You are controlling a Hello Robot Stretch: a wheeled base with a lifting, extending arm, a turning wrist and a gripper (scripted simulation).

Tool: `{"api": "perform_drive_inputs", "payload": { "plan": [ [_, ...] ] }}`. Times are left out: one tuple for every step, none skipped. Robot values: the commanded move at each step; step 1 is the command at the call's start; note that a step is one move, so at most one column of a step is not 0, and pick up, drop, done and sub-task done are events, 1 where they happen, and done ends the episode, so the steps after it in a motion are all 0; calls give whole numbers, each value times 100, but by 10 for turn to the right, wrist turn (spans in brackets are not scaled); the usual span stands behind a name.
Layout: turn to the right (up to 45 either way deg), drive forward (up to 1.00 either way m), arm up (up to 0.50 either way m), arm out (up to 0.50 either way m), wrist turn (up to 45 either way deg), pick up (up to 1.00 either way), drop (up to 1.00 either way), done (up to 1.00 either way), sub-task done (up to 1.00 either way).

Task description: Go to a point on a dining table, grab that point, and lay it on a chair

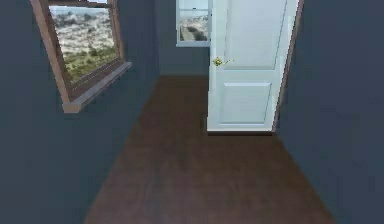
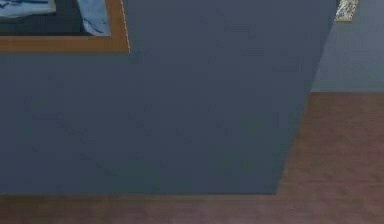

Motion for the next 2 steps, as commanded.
{"api": "perform_drive_inputs", "payload": {
  "plan": [
    [0,100,0,0,0,0,0,0,0],
    [0,95,0,0,0,0,0,0,0]
  ]
}}
